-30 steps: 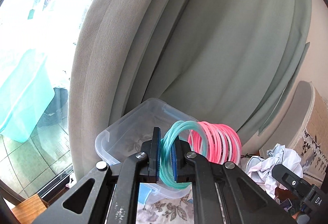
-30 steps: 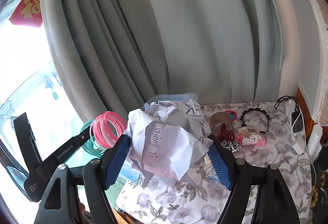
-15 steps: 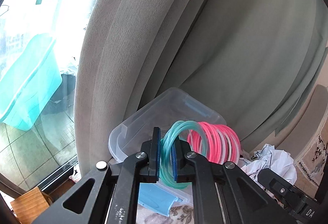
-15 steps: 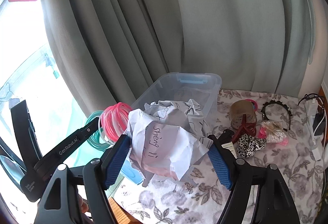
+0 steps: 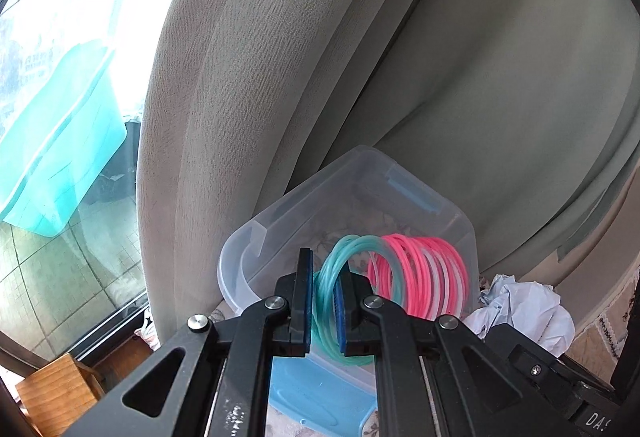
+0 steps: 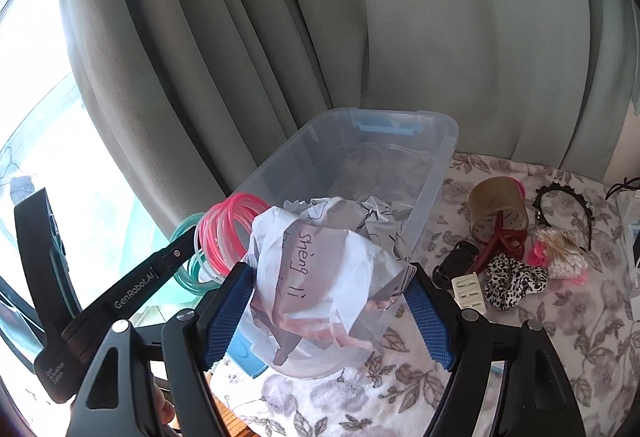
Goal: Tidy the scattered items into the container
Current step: 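Carry the bangles and paper to the clear box with both grippers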
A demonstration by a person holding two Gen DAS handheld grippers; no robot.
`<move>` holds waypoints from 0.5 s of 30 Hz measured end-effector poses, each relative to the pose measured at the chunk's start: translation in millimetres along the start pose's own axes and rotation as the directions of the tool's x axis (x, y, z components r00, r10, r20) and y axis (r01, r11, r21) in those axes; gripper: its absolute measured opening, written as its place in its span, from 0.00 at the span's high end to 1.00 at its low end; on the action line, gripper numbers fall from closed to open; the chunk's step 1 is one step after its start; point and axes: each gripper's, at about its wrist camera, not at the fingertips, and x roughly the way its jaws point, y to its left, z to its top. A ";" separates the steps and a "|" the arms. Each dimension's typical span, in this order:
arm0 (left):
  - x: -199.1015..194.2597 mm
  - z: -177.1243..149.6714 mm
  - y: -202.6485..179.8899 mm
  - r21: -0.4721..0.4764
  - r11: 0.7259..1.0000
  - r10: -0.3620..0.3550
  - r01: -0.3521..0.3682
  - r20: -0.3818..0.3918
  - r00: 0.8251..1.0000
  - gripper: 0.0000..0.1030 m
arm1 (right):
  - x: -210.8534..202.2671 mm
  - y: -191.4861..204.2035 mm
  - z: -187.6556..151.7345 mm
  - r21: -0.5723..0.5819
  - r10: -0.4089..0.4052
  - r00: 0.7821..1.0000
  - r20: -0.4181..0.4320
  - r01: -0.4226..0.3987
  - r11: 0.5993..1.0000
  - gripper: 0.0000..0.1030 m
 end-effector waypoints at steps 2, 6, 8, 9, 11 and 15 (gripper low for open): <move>4.0 -2.6 1.3 -0.004 1.000 0.003 -0.003 -0.005 1.000 0.91 | 5.5 1.0 1.4 -0.007 0.006 1.000 -0.006 -0.006 1.000 0.23; 12.4 -9.3 4.2 -0.013 1.000 0.011 -0.012 -0.023 1.000 0.91 | 16.6 3.5 1.3 -0.026 0.013 1.000 -0.025 -0.014 1.000 0.22; 16.0 -13.2 5.4 -0.021 1.000 0.008 -0.009 -0.034 0.999 0.90 | 20.8 4.1 1.0 -0.035 0.012 1.000 -0.027 -0.013 0.999 0.22; 17.5 -14.8 5.2 -0.021 1.000 0.009 -0.009 -0.036 0.999 0.89 | 22.9 4.5 1.3 -0.039 0.012 1.000 -0.029 -0.013 0.999 0.22; 20.2 -17.8 4.2 -0.017 1.000 0.010 -0.010 -0.039 0.999 0.88 | 27.0 5.1 1.7 -0.046 0.012 0.999 -0.032 -0.014 0.999 0.22; 22.9 -23.9 1.8 -0.007 1.000 0.013 -0.014 -0.040 0.999 0.85 | 32.4 6.1 2.4 -0.054 0.012 0.999 -0.039 -0.014 0.998 0.21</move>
